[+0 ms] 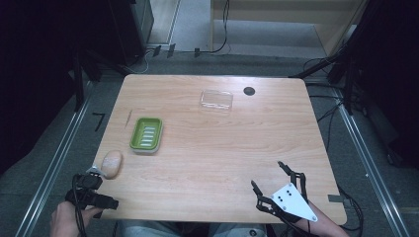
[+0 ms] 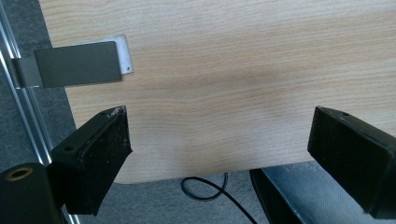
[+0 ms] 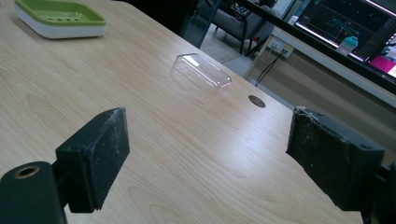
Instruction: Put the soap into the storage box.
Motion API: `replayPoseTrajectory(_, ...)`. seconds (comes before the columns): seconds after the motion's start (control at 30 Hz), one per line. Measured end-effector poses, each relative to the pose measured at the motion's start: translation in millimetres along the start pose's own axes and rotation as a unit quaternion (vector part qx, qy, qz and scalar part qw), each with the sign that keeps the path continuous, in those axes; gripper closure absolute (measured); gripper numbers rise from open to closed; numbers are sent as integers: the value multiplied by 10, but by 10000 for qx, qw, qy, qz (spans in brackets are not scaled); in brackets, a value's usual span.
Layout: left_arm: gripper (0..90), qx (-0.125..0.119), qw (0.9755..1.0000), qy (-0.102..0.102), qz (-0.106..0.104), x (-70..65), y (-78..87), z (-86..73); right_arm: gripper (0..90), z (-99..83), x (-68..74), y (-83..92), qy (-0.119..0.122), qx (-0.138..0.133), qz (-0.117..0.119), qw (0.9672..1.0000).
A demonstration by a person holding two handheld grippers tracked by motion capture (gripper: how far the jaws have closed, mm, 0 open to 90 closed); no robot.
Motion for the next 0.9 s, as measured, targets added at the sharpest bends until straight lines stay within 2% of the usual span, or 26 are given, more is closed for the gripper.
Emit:
replayPoseTrajectory(0.47, 63, 2, 9999, -99, -28, -23, -13, 35, 133, 1, 9, 17, 83, -14, 14, 10000)
replayPoseTrajectory(0.9, 48, -146, 9998, -131, -22, -6, 95, 98, 133, 3, 11, 9, 52, -13, 11, 10000)
Point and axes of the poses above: each handheld gripper's, and its own axes: y roughly backward along the jaws, z roughly out of its top, x roughly to its left, the point moved 1 cm from there along -y, roughly forward along the jaws, and after that the axes turned 12 degrees about -z, right-handed, at the moved point
